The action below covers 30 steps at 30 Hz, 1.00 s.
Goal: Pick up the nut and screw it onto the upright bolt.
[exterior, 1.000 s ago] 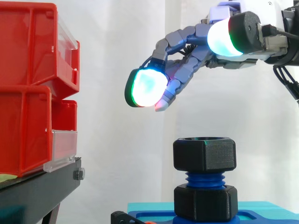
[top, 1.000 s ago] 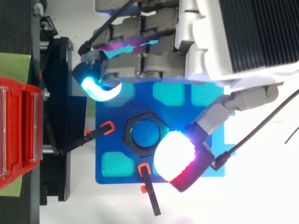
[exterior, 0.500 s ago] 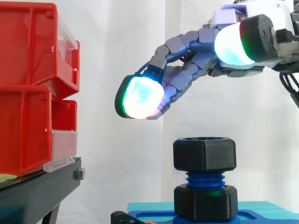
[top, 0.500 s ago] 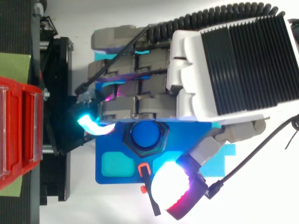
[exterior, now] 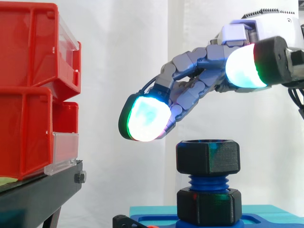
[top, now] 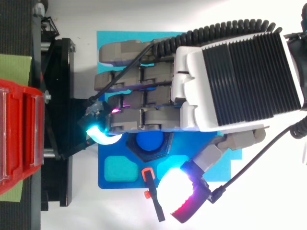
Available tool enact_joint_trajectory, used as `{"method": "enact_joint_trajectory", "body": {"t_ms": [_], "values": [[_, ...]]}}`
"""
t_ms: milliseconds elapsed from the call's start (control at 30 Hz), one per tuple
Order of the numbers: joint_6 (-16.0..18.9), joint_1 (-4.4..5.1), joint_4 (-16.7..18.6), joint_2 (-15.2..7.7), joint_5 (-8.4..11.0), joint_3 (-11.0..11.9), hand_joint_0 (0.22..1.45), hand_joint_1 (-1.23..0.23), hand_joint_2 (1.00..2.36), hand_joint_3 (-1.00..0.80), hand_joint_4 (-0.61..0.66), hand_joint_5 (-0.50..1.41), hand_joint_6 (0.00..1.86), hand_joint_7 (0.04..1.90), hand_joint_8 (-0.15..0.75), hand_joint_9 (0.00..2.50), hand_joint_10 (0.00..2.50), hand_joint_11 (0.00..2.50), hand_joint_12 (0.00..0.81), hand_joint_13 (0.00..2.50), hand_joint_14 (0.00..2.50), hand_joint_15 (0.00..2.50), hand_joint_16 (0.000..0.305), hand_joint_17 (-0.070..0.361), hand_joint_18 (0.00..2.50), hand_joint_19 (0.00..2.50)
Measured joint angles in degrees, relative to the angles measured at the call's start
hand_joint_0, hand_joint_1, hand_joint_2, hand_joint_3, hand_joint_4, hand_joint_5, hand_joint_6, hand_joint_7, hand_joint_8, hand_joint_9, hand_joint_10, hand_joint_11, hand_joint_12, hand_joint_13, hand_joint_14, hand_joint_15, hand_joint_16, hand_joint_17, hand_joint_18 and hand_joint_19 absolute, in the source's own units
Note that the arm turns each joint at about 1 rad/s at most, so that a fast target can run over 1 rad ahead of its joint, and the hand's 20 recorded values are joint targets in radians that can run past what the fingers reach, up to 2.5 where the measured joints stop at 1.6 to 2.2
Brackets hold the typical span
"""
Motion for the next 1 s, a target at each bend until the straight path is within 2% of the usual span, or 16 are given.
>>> {"method": "enact_joint_trajectory", "body": {"t_ms": [133, 433, 1000], "values": [[0.3, 0.02, 1.1, 0.0, 0.05, -0.6, 0.44, -0.22, 1.0, -0.5, 0.17, -0.18, 0.5, 0.66, 0.283, 0.64, 0.0, 0.0, 0.377, 0.3, 0.0, 0.0, 0.052, 0.117, 0.1, 0.0], [0.4, -0.29, 1.0, 0.0, -0.04, -0.8, 0.46, -0.21, 1.0, -0.5, 0.24, -0.13, 0.5, 0.83, 0.292, 0.68, 0.0, 0.0, 0.366, 0.32, 0.0, 0.0, 0.049, 0.109, 0.12, 0.0], [0.4, -0.48, 0.8, 0.0, -0.09, -0.8, 0.47, -0.21, 1.0, -0.5, 0.24, -0.12, 0.5, 0.86, 0.298, 0.73, 0.0, 0.0, 0.354, 0.37, 0.0, 0.0, 0.045, 0.102, 0.16, 0.0]]}}
